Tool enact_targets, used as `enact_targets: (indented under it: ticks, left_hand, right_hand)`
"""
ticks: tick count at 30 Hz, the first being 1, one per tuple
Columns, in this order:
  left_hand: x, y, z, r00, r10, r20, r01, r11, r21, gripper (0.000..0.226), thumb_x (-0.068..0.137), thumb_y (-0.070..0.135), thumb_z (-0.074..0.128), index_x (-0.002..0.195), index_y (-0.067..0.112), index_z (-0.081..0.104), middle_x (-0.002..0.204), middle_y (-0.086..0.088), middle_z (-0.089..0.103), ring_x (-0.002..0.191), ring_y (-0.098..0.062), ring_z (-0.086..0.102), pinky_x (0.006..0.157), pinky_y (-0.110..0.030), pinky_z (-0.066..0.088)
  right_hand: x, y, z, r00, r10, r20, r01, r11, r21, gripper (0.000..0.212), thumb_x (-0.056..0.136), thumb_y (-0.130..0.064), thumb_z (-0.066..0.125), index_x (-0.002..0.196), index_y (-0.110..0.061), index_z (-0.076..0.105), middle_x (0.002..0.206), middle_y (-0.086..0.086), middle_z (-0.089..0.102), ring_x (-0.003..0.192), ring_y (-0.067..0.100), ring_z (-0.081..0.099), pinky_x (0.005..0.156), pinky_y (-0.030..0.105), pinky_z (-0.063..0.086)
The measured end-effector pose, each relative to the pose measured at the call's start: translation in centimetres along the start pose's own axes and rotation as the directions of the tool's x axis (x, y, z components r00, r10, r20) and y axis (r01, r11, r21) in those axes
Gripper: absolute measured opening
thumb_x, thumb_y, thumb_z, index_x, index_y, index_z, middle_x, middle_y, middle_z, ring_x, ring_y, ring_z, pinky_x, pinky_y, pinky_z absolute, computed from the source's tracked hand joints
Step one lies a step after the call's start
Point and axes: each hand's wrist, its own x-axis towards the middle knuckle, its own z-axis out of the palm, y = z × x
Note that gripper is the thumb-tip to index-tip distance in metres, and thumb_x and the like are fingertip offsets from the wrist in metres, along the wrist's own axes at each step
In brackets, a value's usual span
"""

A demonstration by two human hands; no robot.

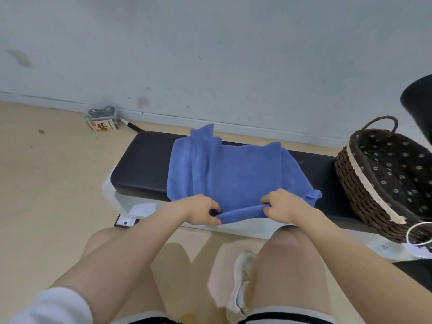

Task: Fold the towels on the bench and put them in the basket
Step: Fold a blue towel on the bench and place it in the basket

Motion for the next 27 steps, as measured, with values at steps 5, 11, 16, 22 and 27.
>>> enact_targets:
  ticks: [5,11,16,22,27]
  left_hand:
    - [-1.0,-2.9,-0.5,0.94,-0.155,-0.303,0.1,0.977,-0.188,0.024,0.093,0.035,0.045,0.103,0.02,0.062,0.095,0.003,0.068,0.088,-0.019,0.057,0.078,-0.036,0.049]
    - [0.8,-8.9,-4.7,0.707,-0.384,-0.594,0.08,0.878,-0.471,0.033,0.096,0.017,0.038,0.126,0.012,0.05,0.12,-0.009,0.06,0.105,-0.025,0.057,0.088,-0.037,0.047]
    - [5.0,-13.2,-7.1,0.735,-0.518,-0.438,0.311,0.831,-0.461,0.051,0.098,0.022,0.037,0.145,0.01,0.024,0.151,-0.015,0.021,0.138,-0.034,0.02,0.109,-0.041,0.026]
    - [8.4,-14.8,-8.3,0.78,-0.459,-0.425,0.344,0.882,-0.321,0.03,0.091,0.046,0.048,0.117,0.032,0.054,0.143,-0.002,0.03,0.134,-0.03,0.023,0.107,-0.046,0.021]
    - [7.3,-14.3,-9.4,0.783,-0.26,-0.565,-0.25,0.7,-0.669,0.028,0.085,0.025,0.057,0.068,0.007,0.044,0.064,0.001,0.041,0.061,-0.011,0.038,0.06,-0.028,0.033]
  right_hand:
    - [0.7,-2.6,-0.1,0.984,-0.052,-0.171,0.064,0.996,0.069,0.028,0.092,-0.039,0.043,0.087,-0.017,0.059,0.086,-0.003,0.059,0.084,0.02,0.055,0.069,0.035,0.045]
    - [7.3,-9.0,-3.0,0.924,-0.101,-0.37,0.202,0.948,0.245,0.028,0.095,-0.024,0.043,0.119,-0.016,0.055,0.12,0.002,0.052,0.107,0.02,0.054,0.092,0.036,0.044]
    - [15.0,-13.8,-5.2,0.925,-0.082,-0.371,0.224,0.906,0.358,0.042,0.098,-0.015,0.037,0.14,-0.011,0.038,0.147,0.004,0.036,0.131,0.02,0.039,0.104,0.029,0.031]
    - [20.3,-15.6,-5.3,0.968,-0.08,-0.239,0.14,0.96,0.244,0.049,0.094,-0.02,0.049,0.14,-0.011,0.034,0.143,0.009,0.038,0.128,0.026,0.043,0.098,0.033,0.036]
    - [21.8,-13.9,-5.2,0.929,0.042,-0.369,0.1,0.929,0.357,0.009,0.084,-0.009,0.046,0.081,-0.016,0.051,0.085,0.003,0.057,0.081,0.026,0.054,0.059,0.031,0.036]
